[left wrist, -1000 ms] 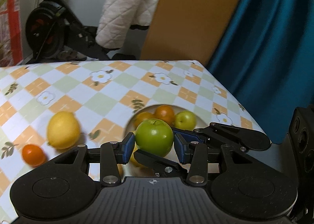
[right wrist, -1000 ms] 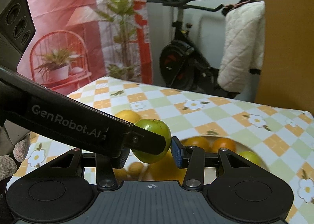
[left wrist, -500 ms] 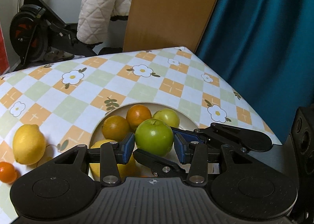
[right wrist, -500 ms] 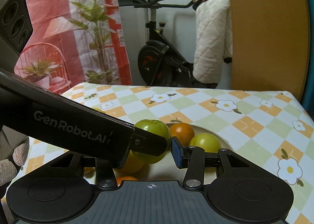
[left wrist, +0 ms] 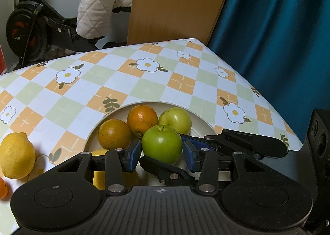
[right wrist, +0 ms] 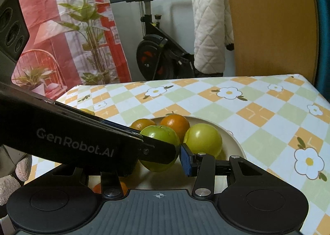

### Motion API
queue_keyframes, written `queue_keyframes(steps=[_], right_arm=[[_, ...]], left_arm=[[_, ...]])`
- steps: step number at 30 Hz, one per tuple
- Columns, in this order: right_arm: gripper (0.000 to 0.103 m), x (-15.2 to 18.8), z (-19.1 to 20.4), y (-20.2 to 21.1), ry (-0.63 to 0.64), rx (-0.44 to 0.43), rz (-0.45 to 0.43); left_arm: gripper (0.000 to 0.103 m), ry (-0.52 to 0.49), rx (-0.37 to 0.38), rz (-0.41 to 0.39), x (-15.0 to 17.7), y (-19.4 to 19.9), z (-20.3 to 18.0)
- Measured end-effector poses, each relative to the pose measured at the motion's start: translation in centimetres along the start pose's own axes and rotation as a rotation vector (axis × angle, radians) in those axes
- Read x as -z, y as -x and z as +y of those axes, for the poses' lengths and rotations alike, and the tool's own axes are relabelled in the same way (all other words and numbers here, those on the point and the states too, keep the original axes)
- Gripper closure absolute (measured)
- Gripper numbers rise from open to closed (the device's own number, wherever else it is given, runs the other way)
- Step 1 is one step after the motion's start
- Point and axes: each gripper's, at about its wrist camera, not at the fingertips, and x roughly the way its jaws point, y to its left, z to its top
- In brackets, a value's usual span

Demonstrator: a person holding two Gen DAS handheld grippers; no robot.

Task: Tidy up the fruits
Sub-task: 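Carry the green apple with the left gripper toward the plate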

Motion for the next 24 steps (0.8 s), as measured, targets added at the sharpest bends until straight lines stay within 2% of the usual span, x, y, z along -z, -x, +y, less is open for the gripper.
queue_keyframes(steps=[11,24], right_arm=[[0.062,0.1,-0.2,-0.8,-0.028,-0.005,0.035],[0.061,0.0,0.1,-1.1,-0.012,0.027,0.05]], left_arm=[[0.056,-0.005,-0.013,0.031,0.1,-0.8,0.2],[0.056,0.001,-0.014,0.014,0.1,-1.2,0.3]])
